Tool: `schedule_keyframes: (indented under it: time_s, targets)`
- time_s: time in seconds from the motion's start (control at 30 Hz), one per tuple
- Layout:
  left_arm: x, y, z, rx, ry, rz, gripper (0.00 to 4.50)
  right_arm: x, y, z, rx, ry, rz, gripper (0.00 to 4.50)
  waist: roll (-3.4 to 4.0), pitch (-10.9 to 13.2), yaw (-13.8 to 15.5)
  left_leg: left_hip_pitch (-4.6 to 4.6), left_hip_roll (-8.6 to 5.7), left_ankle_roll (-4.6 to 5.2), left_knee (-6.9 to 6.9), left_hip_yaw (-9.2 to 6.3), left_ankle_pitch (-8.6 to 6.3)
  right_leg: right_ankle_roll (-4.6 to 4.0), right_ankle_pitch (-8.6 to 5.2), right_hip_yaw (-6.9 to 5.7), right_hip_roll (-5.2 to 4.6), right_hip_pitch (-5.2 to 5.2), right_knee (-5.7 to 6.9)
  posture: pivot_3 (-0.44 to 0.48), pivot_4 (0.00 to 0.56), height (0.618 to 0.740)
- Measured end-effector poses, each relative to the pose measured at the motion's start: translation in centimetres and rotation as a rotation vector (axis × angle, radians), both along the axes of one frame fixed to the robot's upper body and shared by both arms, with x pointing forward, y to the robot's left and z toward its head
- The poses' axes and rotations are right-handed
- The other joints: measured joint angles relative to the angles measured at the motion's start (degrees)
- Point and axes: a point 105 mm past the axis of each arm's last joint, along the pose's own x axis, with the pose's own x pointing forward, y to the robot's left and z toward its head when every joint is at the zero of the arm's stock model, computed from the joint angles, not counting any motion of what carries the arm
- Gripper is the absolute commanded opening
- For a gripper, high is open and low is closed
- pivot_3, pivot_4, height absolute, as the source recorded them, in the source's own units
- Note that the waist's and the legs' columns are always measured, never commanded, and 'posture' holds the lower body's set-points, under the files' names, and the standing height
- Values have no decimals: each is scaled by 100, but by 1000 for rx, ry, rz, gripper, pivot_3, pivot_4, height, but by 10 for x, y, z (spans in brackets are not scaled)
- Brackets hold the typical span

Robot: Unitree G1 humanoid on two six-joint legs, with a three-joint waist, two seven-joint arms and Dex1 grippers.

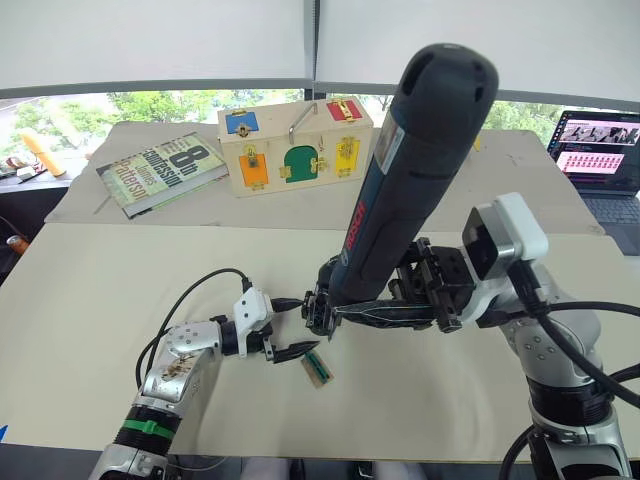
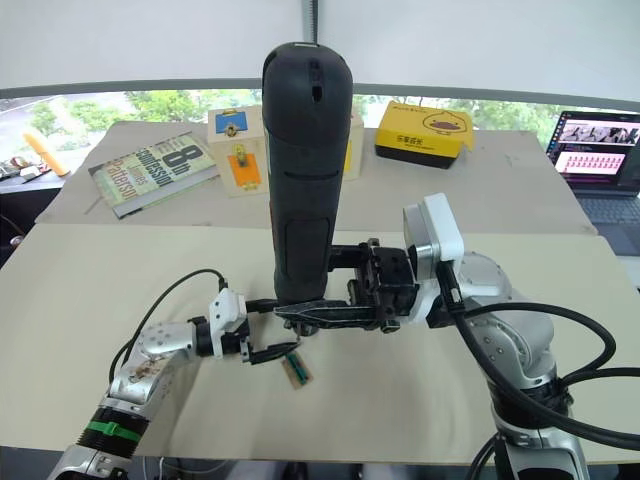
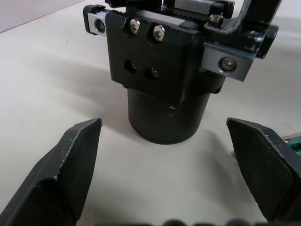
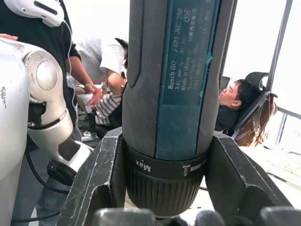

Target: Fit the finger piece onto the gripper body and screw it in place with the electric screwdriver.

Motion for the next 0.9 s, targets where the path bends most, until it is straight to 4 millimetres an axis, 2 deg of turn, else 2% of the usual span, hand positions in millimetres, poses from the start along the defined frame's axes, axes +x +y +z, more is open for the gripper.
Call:
schedule_keyframes:
  time_s: [0.33, 0.83, 0.9]
  targets:
    - [7, -16, 0, 9, -44, -9, 4490, 1, -1, -3, 1, 16, -25, 1948, -1, 0, 39, 1, -2, 1, 2, -2, 0, 3, 2, 0, -4, 4, 0, 0, 150, 740]
    - [5, -22, -2, 20, -27, -29, 4490, 1, -1, -3, -9, 12, -33, 1948, -1, -1, 48, 5, -3, 2, 3, -4, 1, 4, 3, -1, -6, 10, 0, 0, 150, 740]
    - [5, -23, -2, 17, -28, -30, 3965, 1, -1, -3, -10, 12, -34, 1948, -1, -1, 53, 4, -4, 2, 3, -4, 1, 4, 3, -1, -7, 11, -1, 0, 150, 740]
